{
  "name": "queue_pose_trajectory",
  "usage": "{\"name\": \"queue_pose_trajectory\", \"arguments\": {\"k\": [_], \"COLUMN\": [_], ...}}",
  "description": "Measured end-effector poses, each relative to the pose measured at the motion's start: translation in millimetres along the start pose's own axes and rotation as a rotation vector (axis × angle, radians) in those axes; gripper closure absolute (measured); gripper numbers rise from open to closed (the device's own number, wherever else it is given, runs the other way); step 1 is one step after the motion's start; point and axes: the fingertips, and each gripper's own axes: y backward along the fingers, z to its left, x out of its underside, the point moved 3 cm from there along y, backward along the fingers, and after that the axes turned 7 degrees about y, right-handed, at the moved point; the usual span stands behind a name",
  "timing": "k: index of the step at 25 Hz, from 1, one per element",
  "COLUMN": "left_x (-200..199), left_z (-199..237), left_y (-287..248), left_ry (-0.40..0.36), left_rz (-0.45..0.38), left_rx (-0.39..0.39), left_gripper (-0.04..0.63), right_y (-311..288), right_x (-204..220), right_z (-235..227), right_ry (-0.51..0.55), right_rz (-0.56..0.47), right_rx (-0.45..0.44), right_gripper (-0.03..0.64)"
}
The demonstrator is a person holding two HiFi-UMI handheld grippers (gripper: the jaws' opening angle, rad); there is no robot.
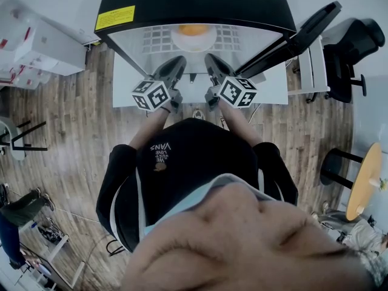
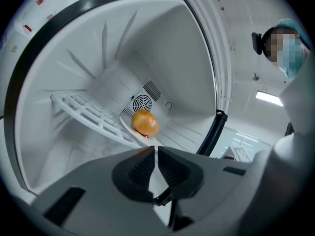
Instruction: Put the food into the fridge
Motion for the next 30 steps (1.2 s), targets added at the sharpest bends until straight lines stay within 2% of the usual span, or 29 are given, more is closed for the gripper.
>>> {"name": "queue_pose_trajectory", "arguments": {"k": [19,26,30], "left_x": [20,23,26], "left_z": [-16,-20,-20], "left_y": [33,45,51], "left_ry": [-0.042,-0.105,-0.110], "left_rz": [0.045,0.053,0.059], "left_rx": [0.020,0.016,0.014], "left_gripper": [0.566,0.565,0.565], "right_y": [35,45,51], "right_x": [19,28,31], "right_z": [24,30,34], "right_ry": [0.024,0.024,0.021], "right_rz": [-0.008,-0.008,-0.014], "right_rx": [0.043,0.062,0.070], "right_gripper": [0.604,0.604,0.604]}}
